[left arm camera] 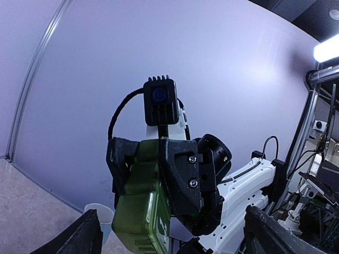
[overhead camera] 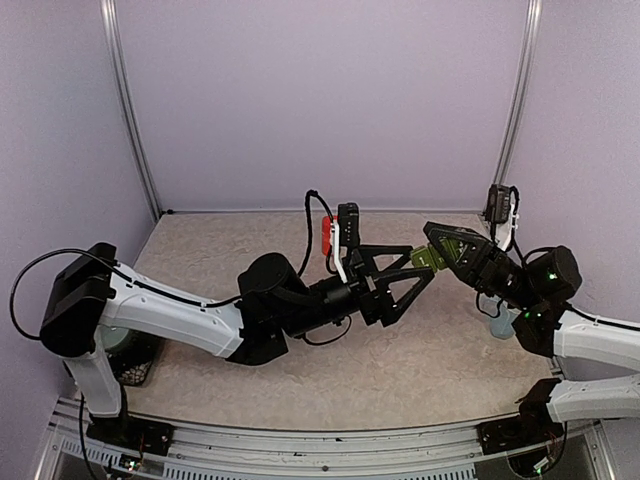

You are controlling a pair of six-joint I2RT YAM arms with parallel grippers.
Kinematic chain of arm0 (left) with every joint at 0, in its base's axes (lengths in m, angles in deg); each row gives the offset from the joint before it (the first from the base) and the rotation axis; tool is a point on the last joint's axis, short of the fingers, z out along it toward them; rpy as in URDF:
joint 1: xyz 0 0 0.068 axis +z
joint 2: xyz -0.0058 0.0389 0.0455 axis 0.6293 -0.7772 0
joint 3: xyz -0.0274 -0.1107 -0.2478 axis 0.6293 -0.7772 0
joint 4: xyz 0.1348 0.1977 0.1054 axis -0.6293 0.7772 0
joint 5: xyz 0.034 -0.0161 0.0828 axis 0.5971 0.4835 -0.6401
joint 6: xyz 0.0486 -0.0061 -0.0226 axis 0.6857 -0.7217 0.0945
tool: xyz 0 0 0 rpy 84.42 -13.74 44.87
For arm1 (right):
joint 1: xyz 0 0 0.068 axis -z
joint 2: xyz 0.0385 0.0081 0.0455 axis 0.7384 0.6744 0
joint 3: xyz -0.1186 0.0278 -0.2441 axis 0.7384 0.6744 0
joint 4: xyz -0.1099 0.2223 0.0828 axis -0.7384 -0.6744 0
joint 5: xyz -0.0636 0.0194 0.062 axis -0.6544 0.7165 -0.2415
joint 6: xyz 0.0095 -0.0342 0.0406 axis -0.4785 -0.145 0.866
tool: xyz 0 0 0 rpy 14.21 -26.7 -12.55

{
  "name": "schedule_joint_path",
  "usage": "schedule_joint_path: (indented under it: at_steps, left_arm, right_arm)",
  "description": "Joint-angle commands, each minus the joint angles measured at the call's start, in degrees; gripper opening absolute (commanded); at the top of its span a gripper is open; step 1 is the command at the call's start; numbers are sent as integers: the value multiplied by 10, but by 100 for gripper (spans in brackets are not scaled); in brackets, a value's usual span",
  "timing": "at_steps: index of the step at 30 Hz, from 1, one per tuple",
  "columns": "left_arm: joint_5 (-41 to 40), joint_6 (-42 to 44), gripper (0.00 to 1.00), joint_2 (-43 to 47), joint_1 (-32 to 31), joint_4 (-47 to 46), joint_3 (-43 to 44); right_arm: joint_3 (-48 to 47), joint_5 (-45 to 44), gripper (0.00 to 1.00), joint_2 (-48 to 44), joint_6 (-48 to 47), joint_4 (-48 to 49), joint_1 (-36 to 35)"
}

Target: Sort the pills into containers

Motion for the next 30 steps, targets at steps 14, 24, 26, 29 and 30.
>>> schedule_joint_path:
  at_steps: [14, 24, 26, 29, 30]
  left_arm:
    - [25, -6, 61, -26, 10, -2, 25]
    - [12, 0, 36, -21, 17, 4, 25]
    - [10, 0, 36, -22, 17, 8, 27]
    - [7, -3, 34, -23, 18, 11, 29]
    - [6, -5, 42, -24, 18, 13, 30]
  right_arm:
    - [1, 28, 14, 40, 93, 116, 2]
    - [-2, 30, 15, 49, 92, 110, -2]
    - [-3, 28, 15, 49, 86, 104, -3]
    - [-4, 27, 15, 49, 77, 97, -6]
    - [-5, 27, 15, 49, 74, 95, -7]
